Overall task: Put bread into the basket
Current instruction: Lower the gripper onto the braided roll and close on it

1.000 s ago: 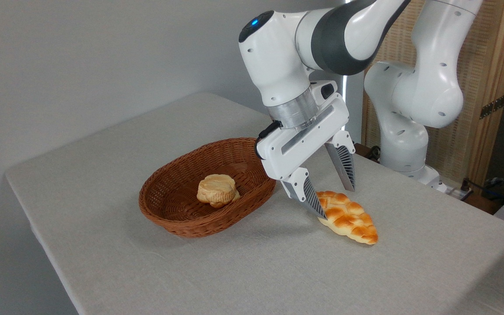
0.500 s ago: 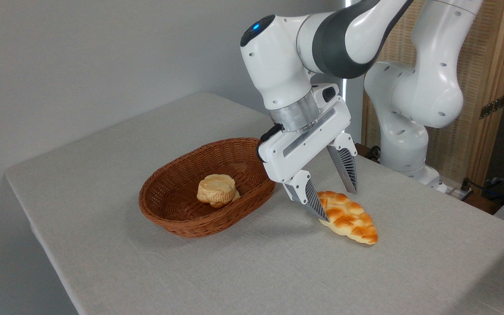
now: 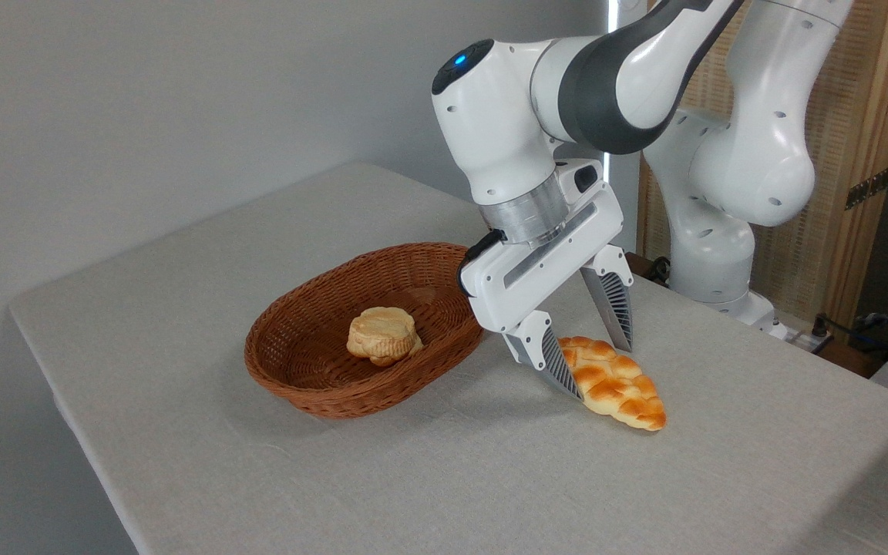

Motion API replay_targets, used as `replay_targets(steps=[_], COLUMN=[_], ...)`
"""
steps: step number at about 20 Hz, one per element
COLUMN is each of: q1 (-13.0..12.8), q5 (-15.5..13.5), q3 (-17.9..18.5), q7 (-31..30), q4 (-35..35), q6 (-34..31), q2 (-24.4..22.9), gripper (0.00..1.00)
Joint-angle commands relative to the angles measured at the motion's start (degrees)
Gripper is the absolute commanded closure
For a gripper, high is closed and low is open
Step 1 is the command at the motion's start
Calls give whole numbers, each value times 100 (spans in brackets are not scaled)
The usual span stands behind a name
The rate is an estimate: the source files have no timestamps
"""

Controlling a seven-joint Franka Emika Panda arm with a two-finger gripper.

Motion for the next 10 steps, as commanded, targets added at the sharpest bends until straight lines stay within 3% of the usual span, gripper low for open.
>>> replay_targets(steps=[1, 3, 10], q1=[-104, -104, -113], q5=[136, 136, 136], q3=[112, 147, 156], q7=[-22, -21, -21], q4=[-98, -98, -89], q6=[45, 36, 45], q2=[-80, -89, -80], gripper=[39, 45, 45])
